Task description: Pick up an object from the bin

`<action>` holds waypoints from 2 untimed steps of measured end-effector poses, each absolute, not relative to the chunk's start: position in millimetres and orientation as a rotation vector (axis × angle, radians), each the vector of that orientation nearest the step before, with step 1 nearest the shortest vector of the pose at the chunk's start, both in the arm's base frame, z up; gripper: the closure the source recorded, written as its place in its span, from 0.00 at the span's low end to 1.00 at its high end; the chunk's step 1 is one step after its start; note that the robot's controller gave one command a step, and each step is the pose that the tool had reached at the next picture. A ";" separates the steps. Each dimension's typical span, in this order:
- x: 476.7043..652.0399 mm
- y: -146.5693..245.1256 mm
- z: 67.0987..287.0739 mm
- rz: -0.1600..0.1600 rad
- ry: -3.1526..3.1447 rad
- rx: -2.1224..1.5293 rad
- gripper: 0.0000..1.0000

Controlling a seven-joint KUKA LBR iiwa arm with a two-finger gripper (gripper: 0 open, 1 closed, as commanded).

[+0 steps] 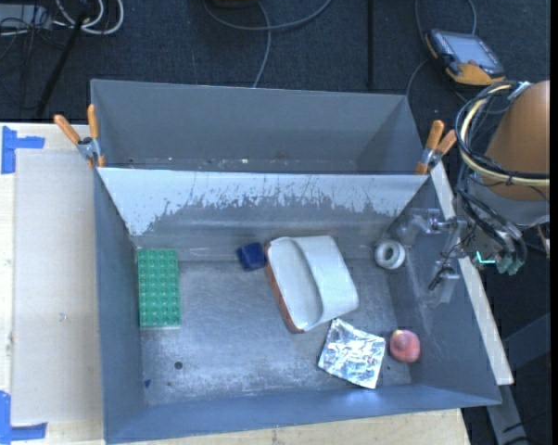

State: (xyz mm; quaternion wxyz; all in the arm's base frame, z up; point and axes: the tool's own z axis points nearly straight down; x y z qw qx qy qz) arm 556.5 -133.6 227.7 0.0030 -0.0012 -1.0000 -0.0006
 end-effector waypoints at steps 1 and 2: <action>551.7 -69.9 74.3 0.011 -3.040 0.857 0.00; 472.1 -42.6 101.1 0.000 -2.995 0.963 0.00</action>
Offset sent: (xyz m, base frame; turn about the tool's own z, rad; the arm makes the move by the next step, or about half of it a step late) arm -0.0102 0.0653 -0.1577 -0.5566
